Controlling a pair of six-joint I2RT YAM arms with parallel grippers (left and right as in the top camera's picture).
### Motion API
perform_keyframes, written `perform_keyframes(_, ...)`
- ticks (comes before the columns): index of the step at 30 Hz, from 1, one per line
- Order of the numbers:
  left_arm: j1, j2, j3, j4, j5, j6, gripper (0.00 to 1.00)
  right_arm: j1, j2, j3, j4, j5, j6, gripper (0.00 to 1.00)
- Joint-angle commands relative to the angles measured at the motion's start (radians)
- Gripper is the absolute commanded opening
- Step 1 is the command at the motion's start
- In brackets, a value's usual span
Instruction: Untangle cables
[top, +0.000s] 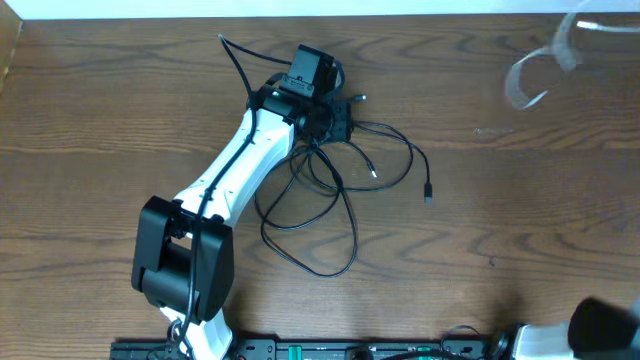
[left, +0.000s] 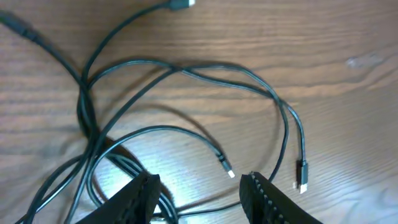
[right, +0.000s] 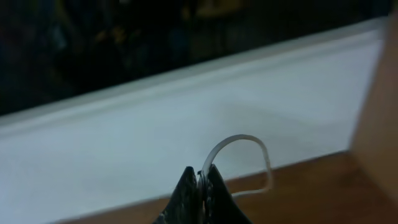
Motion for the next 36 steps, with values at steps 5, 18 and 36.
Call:
perform_keyframes(5, 0.001, 0.007, 0.007, -0.041, -0.016, 0.013, 0.52, -0.107, 0.278, 0.059, 0.081, 0.005, -0.004, 0.01)
perform_keyframes(18, 0.0, 0.007, 0.007, -0.051, -0.016, 0.013, 0.54, -0.184, 0.66, 0.059, 0.093, 0.022, 0.095, 0.19)
perform_keyframes(36, 0.065, -0.197, 0.091, -0.094, -0.094, 0.092, 0.76, -0.188, 0.402, 0.062, -0.224, -0.228, 0.029, 0.99)
